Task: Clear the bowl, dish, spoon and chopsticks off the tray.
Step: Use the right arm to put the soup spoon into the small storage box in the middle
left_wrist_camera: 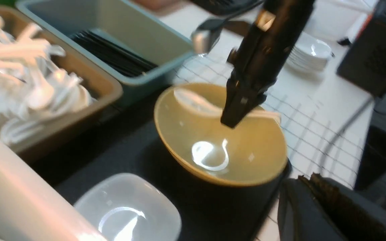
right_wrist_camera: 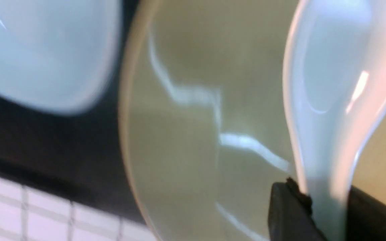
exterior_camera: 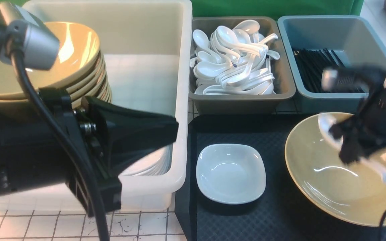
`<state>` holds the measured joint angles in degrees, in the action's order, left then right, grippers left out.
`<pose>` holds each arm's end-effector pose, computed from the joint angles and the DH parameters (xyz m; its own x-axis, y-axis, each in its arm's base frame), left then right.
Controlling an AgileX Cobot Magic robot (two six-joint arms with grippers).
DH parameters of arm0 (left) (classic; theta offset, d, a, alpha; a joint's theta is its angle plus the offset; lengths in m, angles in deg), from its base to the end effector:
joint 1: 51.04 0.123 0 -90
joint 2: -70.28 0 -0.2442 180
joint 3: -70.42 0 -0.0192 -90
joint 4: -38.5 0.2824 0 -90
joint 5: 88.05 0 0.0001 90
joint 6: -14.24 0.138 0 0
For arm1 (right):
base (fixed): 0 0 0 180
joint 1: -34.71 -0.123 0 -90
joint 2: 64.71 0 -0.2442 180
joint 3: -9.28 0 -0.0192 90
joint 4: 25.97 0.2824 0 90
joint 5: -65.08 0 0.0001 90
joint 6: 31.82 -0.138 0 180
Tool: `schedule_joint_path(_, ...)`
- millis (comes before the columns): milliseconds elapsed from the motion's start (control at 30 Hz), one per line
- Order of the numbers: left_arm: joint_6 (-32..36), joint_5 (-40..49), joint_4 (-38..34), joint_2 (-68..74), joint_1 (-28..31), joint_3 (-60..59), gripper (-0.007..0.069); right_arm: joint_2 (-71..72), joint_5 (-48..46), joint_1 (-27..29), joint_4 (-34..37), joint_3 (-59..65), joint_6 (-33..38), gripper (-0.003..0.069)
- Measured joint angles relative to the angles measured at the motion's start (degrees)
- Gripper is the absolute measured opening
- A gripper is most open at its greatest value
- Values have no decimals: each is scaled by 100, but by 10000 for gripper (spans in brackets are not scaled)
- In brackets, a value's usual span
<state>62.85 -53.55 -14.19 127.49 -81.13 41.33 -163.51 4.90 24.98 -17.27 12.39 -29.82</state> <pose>0.1979 -0.1866 0.3257 -0.2609 0.1758 -0.9492 0.8228 0.5548 -0.1234 0.3520 0.0787 0.1948 -0.9441 -0.1206 -0.3069 -0.1693 0.9759 0.1374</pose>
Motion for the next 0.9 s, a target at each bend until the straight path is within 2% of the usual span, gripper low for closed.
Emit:
schedule_joint_path(67, 0, -120, 0, 0, 0, 0, -1, 7, 234, 0, 118, -162, 106, 159)
schedule_joint_path(167, 1, -743, -76, 0, 0, 0, -1, -319, 1355, 0, 850, -842, 879, 159)
schedule_joint_path(200, 1, -823, -94, 0, 0, 0, -1, -393, 1416, 0, 896, -888, 927, 159)
schedule_joint_path(233, -13, -1156, -148, 0, 0, 0, -1, -760, 1867, 0, 1267, -1307, 1337, 159)
schedule_joint_path(333, -27, -1685, -198, 0, 0, 0, -1, -1659, 2414, -5, 1784, -2321, 1985, 159)
schedule_joint_path(433, -27, -1991, -219, 0, 0, 0, -1, -2454, 2579, -38, 1919, -3359, 2263, 159)
schedule_joint_path(633, -27, -2058, -265, 0, 0, 0, -1, -4221, 2652, -158, 1968, -5561, 2683, 159)
schedule_joint_path(733, -27, -2058, -265, 0, 0, 0, -1, -4663, 2826, -189, 1980, -5985, 2776, 164)
schedule_joint_path(800, -27, -2052, -265, 0, 0, 0, -1, -4779, 3025, -192, 1980, -6051, 2922, 188)
schedule_joint_path(900, -32, -2034, -265, 0, 0, 0, -1, -4852, 3186, -192, 1969, -6086, 3008, 283)
